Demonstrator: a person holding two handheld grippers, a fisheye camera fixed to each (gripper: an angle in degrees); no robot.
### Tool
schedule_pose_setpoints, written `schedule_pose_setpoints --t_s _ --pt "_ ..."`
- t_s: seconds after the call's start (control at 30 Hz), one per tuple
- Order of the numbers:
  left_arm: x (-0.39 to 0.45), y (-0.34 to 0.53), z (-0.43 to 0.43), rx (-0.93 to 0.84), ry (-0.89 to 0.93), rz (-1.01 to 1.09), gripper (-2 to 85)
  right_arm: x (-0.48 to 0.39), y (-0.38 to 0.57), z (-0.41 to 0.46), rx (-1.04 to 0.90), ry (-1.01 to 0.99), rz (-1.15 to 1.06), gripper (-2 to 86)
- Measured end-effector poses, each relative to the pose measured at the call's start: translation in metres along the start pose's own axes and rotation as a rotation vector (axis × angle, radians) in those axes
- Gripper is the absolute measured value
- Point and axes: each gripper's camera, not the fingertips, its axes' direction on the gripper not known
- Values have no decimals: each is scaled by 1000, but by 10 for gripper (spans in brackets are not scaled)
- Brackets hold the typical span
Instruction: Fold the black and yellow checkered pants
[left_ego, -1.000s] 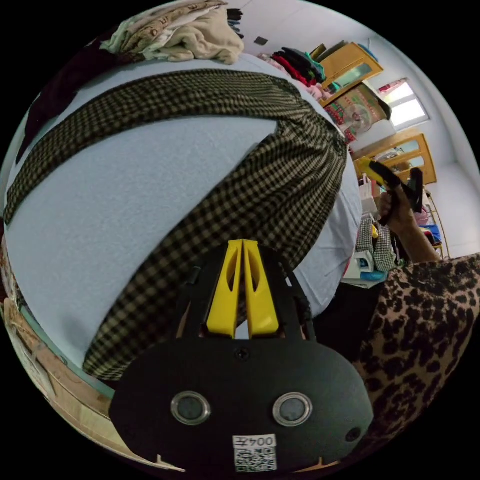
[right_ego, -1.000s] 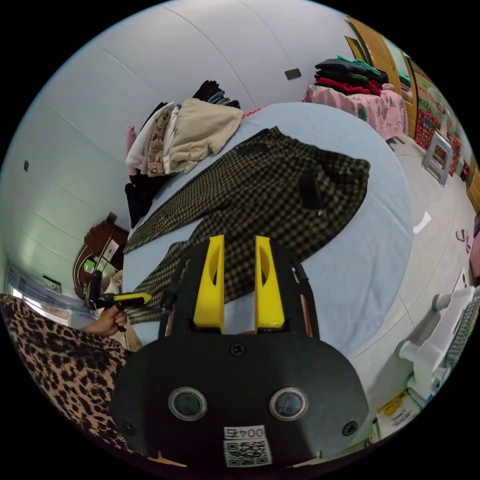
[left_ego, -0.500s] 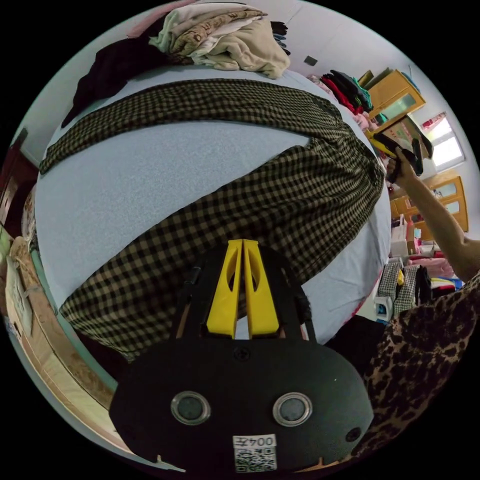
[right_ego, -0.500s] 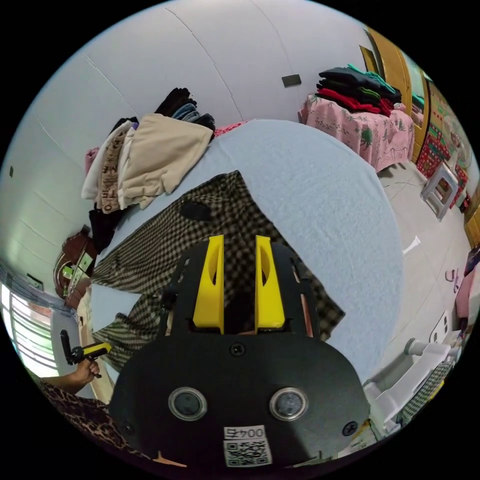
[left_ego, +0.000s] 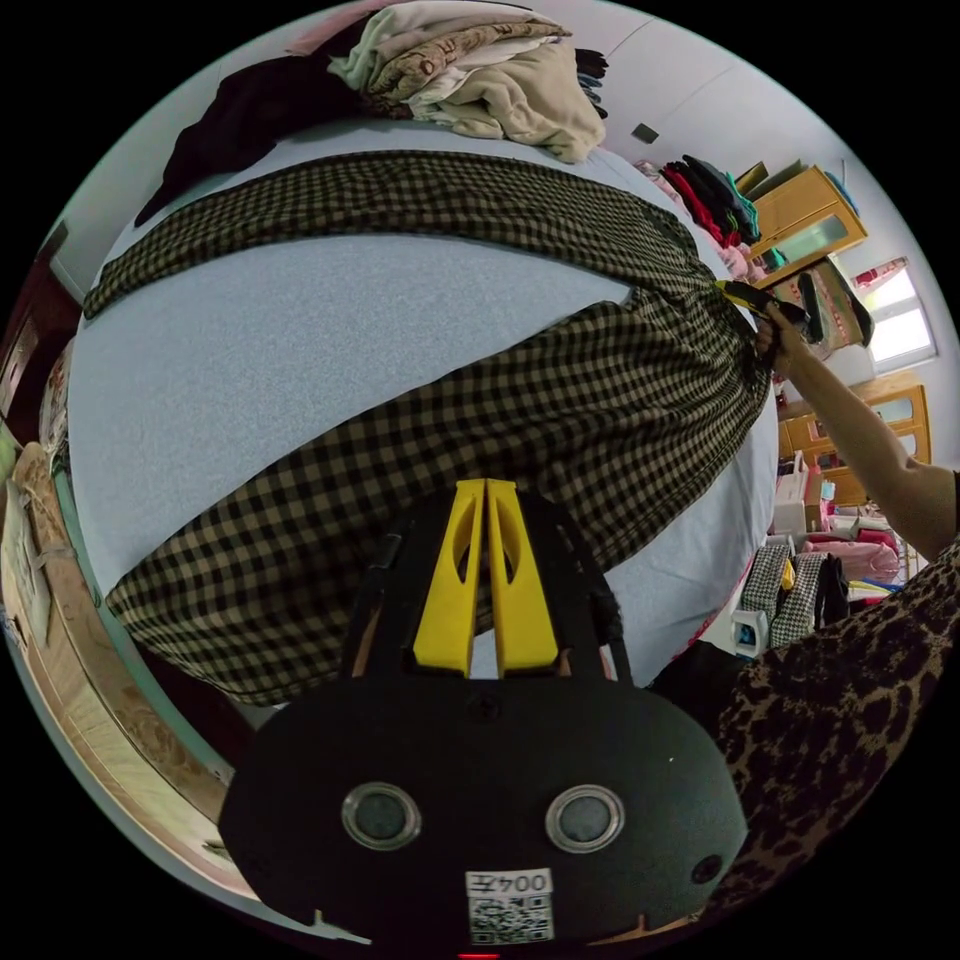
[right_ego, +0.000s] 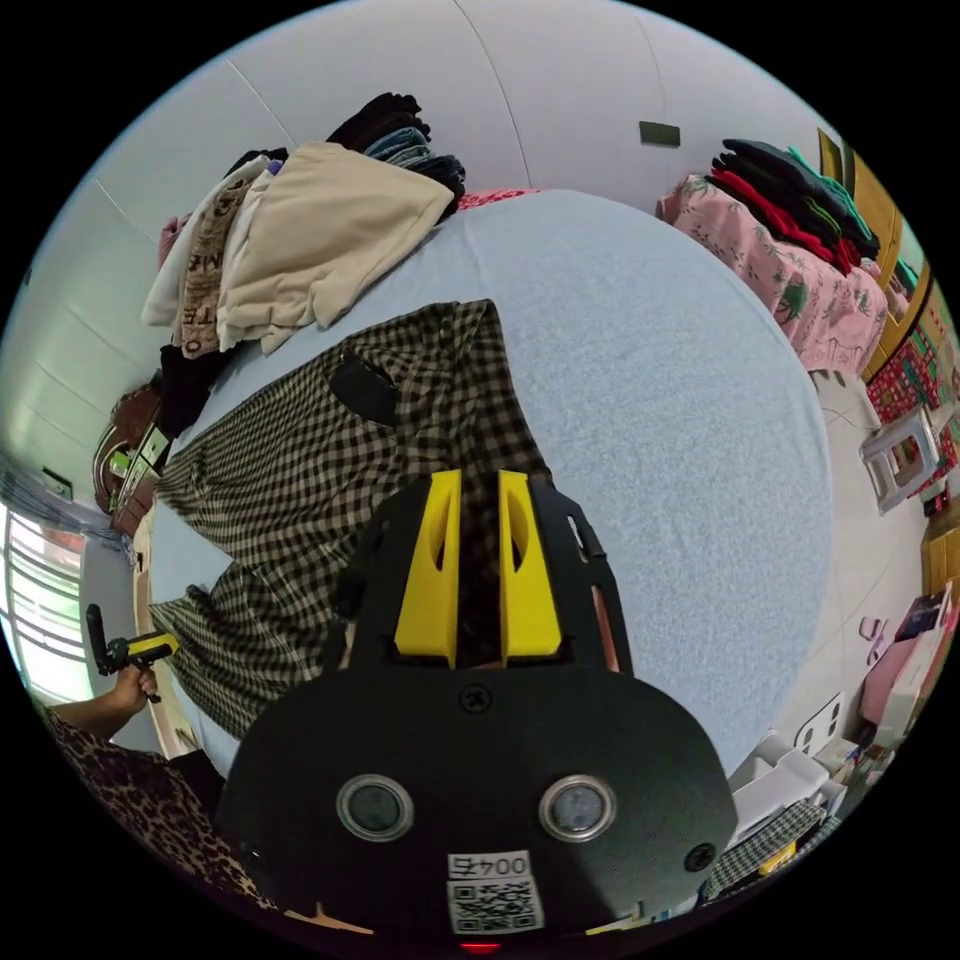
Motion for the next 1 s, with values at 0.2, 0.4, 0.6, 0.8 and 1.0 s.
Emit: schedule_pose_setpoints --t_s 0.2,0.4,0.6,0.8,1.0 --pt "0 -6 15 9 -12 -17 2 35 -6 -20 91 56 40 4" --pt "-2 -11 27 21 -7 -28 1 94 -23 -12 17 35 147 11" --pt "-5 -16 38 21 15 -50 1 126 -32 -47 234 -111 192 76" --pt "2 -20 46 22 -27 -36 2 129 -91 -31 159 -210 141 102" --pt "2 -21 51 37 -13 -71 2 148 -128 -13 71 -236 167 94"
